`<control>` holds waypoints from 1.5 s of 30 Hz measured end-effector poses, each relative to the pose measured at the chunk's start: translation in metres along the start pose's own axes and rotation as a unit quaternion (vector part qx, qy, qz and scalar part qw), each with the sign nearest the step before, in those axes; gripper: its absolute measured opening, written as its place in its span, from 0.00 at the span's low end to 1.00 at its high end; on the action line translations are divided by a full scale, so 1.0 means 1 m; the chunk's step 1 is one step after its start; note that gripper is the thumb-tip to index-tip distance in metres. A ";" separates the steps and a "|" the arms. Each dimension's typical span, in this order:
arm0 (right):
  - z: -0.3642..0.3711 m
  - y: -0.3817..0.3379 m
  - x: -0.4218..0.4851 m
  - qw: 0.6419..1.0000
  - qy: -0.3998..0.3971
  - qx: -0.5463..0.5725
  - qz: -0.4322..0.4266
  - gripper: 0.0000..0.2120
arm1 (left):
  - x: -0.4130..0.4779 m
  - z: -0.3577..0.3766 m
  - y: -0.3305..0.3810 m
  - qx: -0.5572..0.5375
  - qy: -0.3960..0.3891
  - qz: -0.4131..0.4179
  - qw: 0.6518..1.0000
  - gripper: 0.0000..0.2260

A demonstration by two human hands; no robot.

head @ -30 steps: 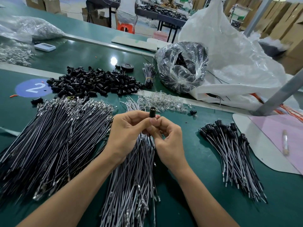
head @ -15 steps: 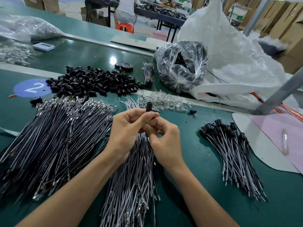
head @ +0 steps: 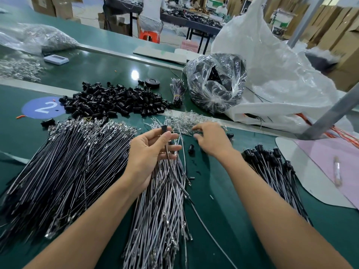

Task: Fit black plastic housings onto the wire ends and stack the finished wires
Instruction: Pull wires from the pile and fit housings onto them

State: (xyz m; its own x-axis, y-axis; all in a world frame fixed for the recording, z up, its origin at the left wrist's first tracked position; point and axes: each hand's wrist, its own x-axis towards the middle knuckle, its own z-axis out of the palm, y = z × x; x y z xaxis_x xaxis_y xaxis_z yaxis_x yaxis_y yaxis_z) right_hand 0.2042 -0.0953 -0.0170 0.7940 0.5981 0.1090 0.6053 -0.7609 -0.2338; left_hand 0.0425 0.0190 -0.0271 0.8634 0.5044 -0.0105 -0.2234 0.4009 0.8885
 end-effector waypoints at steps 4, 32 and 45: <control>0.006 -0.006 0.007 0.999 0.045 -0.014 -0.006 0.09 | 0.000 0.001 0.000 0.006 0.004 0.002 1.000 0.09; -0.028 -0.037 -0.069 0.930 0.110 0.328 -0.124 0.07 | 0.001 -0.002 -0.008 0.151 -0.027 0.149 0.977 0.10; -0.019 -0.032 -0.067 0.916 0.142 0.365 -0.087 0.06 | 0.003 -0.001 -0.009 0.163 -0.068 0.128 0.976 0.13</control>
State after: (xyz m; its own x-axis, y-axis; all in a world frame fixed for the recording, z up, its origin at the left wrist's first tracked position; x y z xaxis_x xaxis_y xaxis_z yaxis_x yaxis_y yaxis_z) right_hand 0.1327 -0.1157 0.0019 0.7351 0.5252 0.4288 0.6070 -0.2278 -0.7614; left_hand 0.0464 0.0176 -0.0352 0.8550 0.4416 0.2718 -0.3024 -0.0012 0.9532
